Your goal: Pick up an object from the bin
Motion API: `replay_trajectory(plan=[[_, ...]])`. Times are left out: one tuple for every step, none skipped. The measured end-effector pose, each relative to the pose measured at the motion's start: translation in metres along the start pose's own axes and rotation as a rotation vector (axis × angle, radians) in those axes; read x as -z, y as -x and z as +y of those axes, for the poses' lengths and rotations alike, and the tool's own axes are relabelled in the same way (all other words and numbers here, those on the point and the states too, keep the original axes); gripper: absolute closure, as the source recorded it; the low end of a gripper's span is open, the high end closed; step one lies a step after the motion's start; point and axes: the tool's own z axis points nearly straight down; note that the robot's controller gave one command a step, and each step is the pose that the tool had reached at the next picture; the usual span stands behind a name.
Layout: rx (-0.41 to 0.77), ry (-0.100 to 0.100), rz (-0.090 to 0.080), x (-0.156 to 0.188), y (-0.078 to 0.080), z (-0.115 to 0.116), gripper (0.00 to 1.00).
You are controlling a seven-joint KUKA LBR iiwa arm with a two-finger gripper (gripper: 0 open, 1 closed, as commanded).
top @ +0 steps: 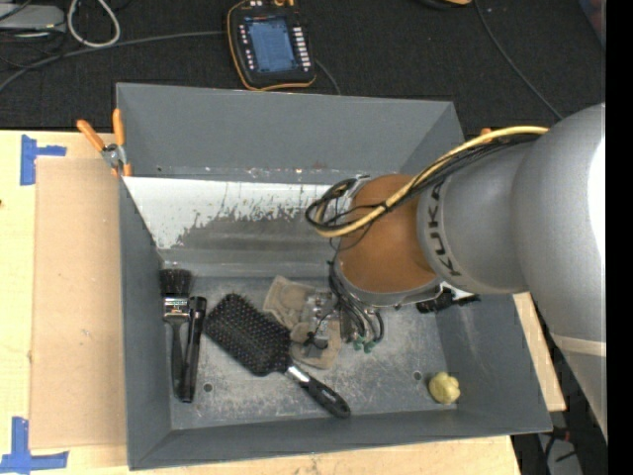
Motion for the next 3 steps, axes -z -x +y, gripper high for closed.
replay_trajectory(plan=[[-0.001, 0.0, -0.001, 0.005, 0.0, 0.0, 1.0], [-0.002, -0.001, 0.004, 0.037, -0.001, -0.001, 1.0], [-0.003, -0.001, 0.004, 0.053, -0.001, -0.001, 1.0]])
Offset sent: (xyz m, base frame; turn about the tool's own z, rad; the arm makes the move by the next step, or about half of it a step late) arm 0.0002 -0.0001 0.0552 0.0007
